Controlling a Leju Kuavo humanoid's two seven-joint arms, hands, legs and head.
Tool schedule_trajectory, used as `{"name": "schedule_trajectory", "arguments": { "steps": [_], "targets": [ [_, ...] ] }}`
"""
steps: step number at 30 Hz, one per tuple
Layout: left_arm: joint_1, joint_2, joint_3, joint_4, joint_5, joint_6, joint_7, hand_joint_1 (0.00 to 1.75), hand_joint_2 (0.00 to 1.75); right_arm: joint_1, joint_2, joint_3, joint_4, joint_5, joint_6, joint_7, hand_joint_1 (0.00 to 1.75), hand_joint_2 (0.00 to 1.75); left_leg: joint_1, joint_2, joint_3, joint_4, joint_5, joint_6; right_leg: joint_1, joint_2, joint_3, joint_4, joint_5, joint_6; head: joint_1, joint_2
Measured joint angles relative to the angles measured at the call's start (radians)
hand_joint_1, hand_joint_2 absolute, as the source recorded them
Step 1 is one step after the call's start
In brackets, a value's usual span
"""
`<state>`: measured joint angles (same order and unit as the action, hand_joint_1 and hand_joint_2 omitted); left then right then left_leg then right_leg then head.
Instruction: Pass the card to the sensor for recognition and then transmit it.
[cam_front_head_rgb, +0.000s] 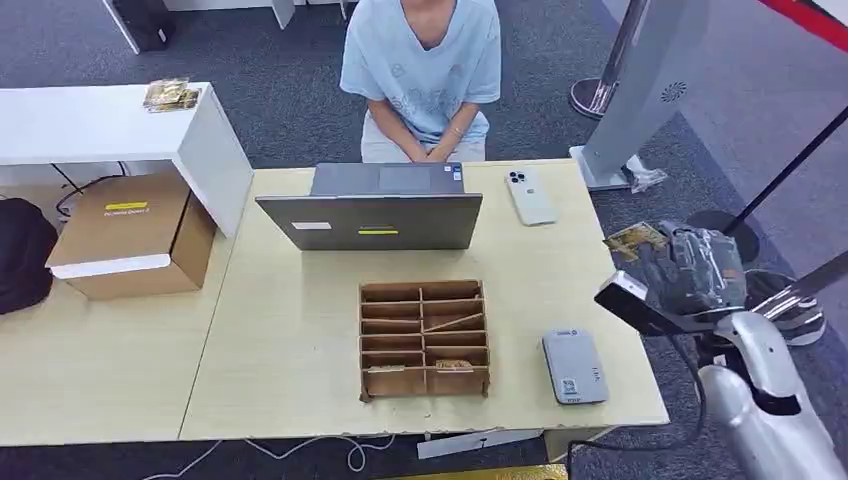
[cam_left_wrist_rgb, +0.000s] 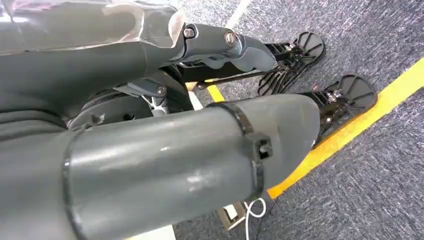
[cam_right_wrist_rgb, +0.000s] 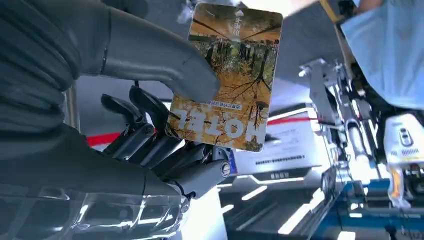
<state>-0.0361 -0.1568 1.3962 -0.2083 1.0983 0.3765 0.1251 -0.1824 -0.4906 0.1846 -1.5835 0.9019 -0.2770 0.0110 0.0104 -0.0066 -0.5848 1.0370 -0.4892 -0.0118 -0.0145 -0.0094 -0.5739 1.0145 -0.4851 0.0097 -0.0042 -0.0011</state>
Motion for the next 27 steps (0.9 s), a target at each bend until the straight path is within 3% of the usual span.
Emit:
{"name": "schedule_trajectory", "arguments": {
  "steps": [5,8,12,18,21,25,27],
  "targets": [
    [-0.001,0.002,0.0,0.0,0.0,-0.003,-0.004,0.0,0.0,-0.098,0.038,-0.008,-0.012,0.112,-0.125,-0.051,1.75,1.75,0.0,0.004,-0.001,0.0,0.0,0.0,0.0,0.004,-0.001,0.001,0.001,-0.001,0.0,0.0],
    [-0.003,0.008,-0.002,0.0,0.0,-0.002,0.002,0.0,0.0,-0.264,0.07,0.024,0.052,0.208,-0.157,-0.073,1.75,1.75,0.0,0.007,-0.001,0.0,0.002,-0.001,0.0,0.007,-0.001,0.003,0.003,-0.001,0.0,0.0],
    [-0.006,0.018,-0.009,0.0,0.0,0.002,0.013,0.0,0.0,-0.515,0.139,0.111,0.23,0.332,-0.169,-0.066,1.75,1.75,0.0,0.006,0.0,0.0,0.006,-0.003,0.0,0.007,-0.004,0.003,0.005,-0.002,0.0,0.0],
    [-0.012,0.032,-0.02,0.0,0.0,0.005,0.024,0.0,0.0,-0.778,0.269,0.221,0.493,0.372,-0.124,-0.062,1.75,1.75,0.001,0.004,-0.001,0.0,0.008,-0.005,0.0,0.006,-0.005,0.006,0.005,-0.003,0.0,0.0],
    [-0.012,0.041,-0.03,0.0,0.0,-0.005,0.037,0.0,0.0,-0.867,0.322,0.272,0.603,0.418,-0.083,-0.092,1.75,1.75,0.001,0.004,-0.002,0.0,0.008,-0.005,0.0,0.005,-0.006,0.007,0.005,-0.003,0.0,0.0],
    [-0.015,0.049,-0.033,0.0,0.0,0.0,0.043,0.0,0.0,-0.969,0.398,0.326,0.751,0.442,-0.012,-0.074,1.75,1.75,0.001,0.004,-0.003,0.0,0.008,-0.005,0.0,0.005,-0.007,0.007,0.005,-0.003,0.0,0.0],
    [-0.015,0.049,-0.033,0.0,0.0,0.0,0.043,0.0,0.0,-0.969,0.398,0.326,0.751,0.442,-0.012,-0.074,1.75,1.75,0.001,0.004,-0.003,0.0,0.008,-0.005,0.0,0.005,-0.007,0.007,0.005,-0.003,0.0,0.0]
  ]
}}
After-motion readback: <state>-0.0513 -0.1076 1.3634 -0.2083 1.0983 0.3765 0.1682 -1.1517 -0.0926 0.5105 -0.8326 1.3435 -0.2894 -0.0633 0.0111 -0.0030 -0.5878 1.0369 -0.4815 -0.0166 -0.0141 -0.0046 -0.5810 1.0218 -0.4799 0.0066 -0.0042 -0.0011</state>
